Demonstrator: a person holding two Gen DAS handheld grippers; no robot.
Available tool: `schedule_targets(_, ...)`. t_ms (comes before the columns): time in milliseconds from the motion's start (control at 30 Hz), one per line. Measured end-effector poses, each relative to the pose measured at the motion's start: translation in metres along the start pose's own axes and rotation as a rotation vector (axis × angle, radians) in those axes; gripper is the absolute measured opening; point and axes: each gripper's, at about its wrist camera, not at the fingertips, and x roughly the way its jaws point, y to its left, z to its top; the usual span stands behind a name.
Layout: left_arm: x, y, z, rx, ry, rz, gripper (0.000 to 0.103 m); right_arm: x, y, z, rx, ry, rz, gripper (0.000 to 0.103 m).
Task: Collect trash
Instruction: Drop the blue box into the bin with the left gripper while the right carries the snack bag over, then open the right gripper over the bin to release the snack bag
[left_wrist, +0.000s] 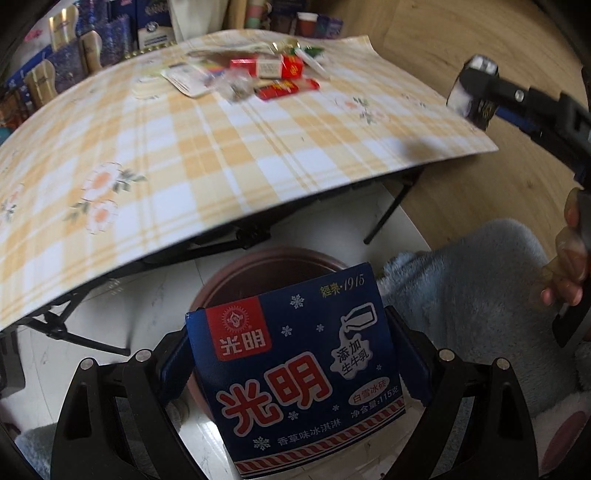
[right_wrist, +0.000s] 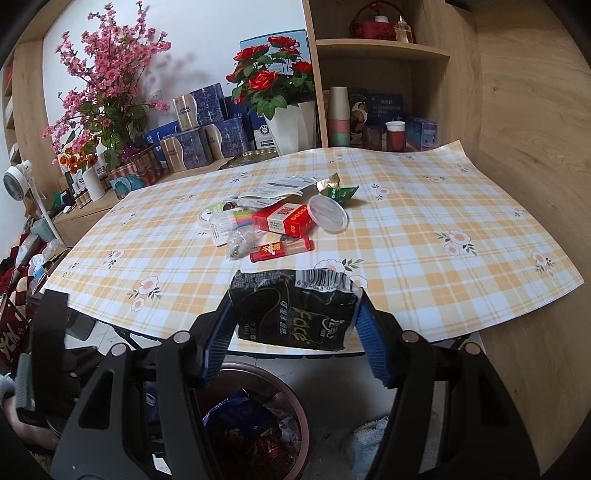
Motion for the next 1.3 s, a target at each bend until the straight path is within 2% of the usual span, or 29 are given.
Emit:
schedule_targets(133, 0.011, -0.003, -0.001, 0.019, 0.023, -0.006, 0.09, 0.002, 0.001, -0.004, -0.004, 0.011, -0.002, 0.063)
schedule_targets(333, 0.019, -0.001, -0.005, 0.002, 0.036, -0.019, 0.096, 0.006, 0.001, -0.008, 0.011, 0.027, 0.002, 0.063)
schedule_targets(433, 0.008, 0.006, -0.003, -0.02, -0.011, 0.001, 0.096, 0.011, 0.004, -0.013, 0.011, 0.044, 0.013, 0.063)
schedule_targets(633, -0.043, 0.034, 0.001, -0.097, -0.181, 0.072, 0.096, 0.021, 0.021, -0.025, -0.023, 0.089, 0.052, 0.063)
schedule_targets(833, -0.096, 0.068, -0.01, -0.161, -0.325, 0.185, 0.097, 0.032, 0.054, -0.04, -0.106, 0.14, 0.127, 0.063)
schedule_targets(1033, -0.126, 0.091, -0.026, -0.225, -0.417, 0.248, 0.097, 0.047, 0.084, -0.06, -0.208, 0.223, 0.179, 0.063)
schedule_targets(1300, -0.123, 0.093, -0.043, -0.253, -0.443, 0.289, 0.097, 0.064, 0.096, -0.078, -0.262, 0.324, 0.196, 0.063)
